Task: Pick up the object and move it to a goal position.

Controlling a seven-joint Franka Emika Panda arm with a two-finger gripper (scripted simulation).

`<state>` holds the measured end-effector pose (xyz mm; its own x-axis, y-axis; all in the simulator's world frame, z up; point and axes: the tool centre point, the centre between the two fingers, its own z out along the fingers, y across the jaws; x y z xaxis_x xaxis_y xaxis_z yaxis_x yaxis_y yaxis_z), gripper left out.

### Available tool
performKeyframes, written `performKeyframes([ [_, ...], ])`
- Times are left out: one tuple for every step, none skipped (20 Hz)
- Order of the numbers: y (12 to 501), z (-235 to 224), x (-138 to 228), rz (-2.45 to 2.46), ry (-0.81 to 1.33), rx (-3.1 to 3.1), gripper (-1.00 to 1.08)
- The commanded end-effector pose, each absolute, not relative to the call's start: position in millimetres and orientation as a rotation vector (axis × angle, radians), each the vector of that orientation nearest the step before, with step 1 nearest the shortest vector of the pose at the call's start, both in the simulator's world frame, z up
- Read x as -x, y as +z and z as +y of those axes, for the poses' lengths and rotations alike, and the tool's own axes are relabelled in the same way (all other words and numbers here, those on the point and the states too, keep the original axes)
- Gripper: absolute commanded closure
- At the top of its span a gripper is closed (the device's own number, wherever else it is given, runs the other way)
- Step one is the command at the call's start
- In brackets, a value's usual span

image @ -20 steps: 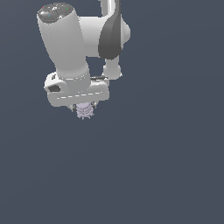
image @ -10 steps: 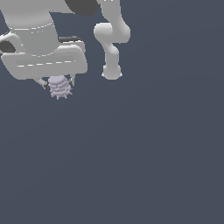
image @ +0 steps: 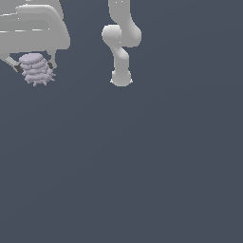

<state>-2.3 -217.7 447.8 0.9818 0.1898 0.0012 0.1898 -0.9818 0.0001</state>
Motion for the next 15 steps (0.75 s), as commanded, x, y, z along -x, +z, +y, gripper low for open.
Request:
performKeyframes([
  [460, -225, 3, 0.301, 0.000, -3.128, 1.08],
  [463, -227, 3, 0.301, 0.000, -3.127, 1.08],
  [467, -229, 3, 0.301, 0.000, -3.127, 1.08],
  [469, -231, 3, 0.301, 0.000, -3.127, 1.08],
  [472, -233, 3, 0.301, 0.000, -3.127, 1.08],
  [474, -234, 3, 0.301, 0.000, -3.127, 1.08],
  [476, -235, 3, 0.301, 0.000, -3.127, 1.08],
  [478, -236, 2, 0.301, 0.000, -3.127, 1.08],
  [479, -237, 2, 0.301, 0.000, -3.127, 1.08],
  [481, -238, 2, 0.301, 0.000, -3.127, 1.08],
  [482, -239, 2, 0.301, 0.000, -3.127, 1.08],
  [482, -239, 2, 0.301, 0.000, -3.127, 1.08],
  [483, -239, 2, 0.301, 0.000, -3.127, 1.08],
  [483, -240, 2, 0.301, 0.000, -3.127, 1.08],
  [483, -240, 2, 0.301, 0.000, -3.127, 1.08],
])
